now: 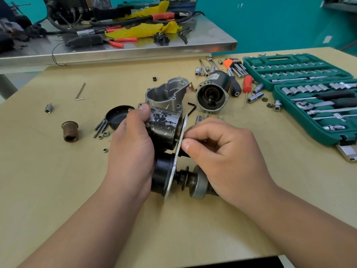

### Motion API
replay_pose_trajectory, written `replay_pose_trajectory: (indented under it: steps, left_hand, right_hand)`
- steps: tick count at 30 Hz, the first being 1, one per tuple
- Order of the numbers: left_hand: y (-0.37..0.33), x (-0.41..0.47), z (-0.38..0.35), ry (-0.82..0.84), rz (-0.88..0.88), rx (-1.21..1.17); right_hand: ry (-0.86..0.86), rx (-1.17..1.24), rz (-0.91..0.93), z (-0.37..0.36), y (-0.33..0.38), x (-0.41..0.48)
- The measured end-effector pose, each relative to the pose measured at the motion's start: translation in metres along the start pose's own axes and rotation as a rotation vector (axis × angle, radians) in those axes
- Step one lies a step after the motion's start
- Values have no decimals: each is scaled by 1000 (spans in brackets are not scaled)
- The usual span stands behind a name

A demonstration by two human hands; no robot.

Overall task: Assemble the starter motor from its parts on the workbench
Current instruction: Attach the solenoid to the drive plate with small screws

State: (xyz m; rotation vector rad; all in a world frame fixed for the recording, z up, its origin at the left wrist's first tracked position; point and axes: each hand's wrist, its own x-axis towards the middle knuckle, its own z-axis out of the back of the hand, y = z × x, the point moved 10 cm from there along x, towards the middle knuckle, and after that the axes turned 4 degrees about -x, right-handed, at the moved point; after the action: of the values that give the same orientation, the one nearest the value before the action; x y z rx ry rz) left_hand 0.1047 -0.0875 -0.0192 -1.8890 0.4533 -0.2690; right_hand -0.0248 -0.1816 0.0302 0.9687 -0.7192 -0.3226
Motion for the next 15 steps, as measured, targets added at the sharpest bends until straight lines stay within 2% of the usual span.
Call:
replay_pose_trajectory:
  steps: [9, 15]
  left_hand:
    - [2, 0, 0, 17, 7, -29]
    - [4, -3, -10, 117, 45, -136]
  right_hand:
    - [-9, 22, -1, 0, -1, -2]
    - [5, 0, -6, 1, -6, -2]
